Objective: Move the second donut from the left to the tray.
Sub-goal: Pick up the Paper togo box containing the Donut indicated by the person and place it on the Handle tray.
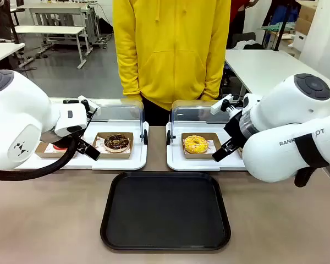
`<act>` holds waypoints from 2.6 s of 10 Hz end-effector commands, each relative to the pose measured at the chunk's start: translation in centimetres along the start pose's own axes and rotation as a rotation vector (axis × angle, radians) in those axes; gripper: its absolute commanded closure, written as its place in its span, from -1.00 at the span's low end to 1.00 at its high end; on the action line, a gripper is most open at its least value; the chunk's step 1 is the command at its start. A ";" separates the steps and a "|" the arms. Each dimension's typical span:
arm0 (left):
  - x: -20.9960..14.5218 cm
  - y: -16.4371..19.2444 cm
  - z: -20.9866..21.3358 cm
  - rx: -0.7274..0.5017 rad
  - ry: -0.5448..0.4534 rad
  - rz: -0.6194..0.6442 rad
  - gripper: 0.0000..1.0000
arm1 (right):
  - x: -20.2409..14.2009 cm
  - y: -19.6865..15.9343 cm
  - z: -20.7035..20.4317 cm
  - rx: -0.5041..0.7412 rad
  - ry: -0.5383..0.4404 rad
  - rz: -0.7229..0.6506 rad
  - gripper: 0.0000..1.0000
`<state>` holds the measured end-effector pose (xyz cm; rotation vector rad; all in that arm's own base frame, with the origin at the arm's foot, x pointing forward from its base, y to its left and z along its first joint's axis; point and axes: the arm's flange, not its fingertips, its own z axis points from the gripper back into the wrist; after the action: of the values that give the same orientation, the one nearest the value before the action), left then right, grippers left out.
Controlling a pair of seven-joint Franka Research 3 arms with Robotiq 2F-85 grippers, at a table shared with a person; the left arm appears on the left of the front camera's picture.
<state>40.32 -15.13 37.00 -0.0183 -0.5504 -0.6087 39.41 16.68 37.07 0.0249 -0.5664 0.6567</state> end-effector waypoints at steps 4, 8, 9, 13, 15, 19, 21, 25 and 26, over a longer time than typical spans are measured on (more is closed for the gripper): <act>0.0 0.0 0.0 0.000 0.000 0.000 -1.00 | 0.0 0.0 0.0 0.000 0.000 0.000 -1.00; 0.0 0.0 0.0 0.000 0.000 0.000 -1.00 | 0.0 0.0 0.0 0.000 0.000 0.000 -1.00; 0.0 0.0 0.0 0.001 0.000 0.000 -1.00 | 0.0 0.0 0.0 0.000 0.000 0.001 -1.00; 5.6 6.4 7.4 -0.249 -0.055 0.022 -1.00 | 3.7 -10.7 8.3 0.093 -0.102 -0.073 -1.00; 5.2 10.7 10.6 -0.419 -0.066 -0.089 -1.00 | -0.7 -17.7 12.1 0.183 -0.199 -0.057 -1.00; -0.1 21.4 13.5 -0.608 -0.265 -0.265 -1.00 | -11.2 -26.5 14.5 0.296 -0.408 0.011 -1.00; -3.6 24.9 14.0 -0.704 -0.389 -0.339 -1.00 | -13.9 -27.8 14.4 0.345 -0.512 0.083 -1.00; -7.7 27.1 13.4 -0.709 -0.530 -0.386 -1.00 | -16.2 -29.2 15.4 0.377 -0.599 0.080 -1.00; -8.5 26.8 13.7 -0.696 -0.547 -0.405 -1.00 | -16.5 -29.0 15.5 0.381 -0.613 0.085 -1.00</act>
<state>42.88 14.27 48.00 -0.7665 -0.8152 -1.1538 37.83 -18.53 46.40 0.5753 -1.0094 0.8175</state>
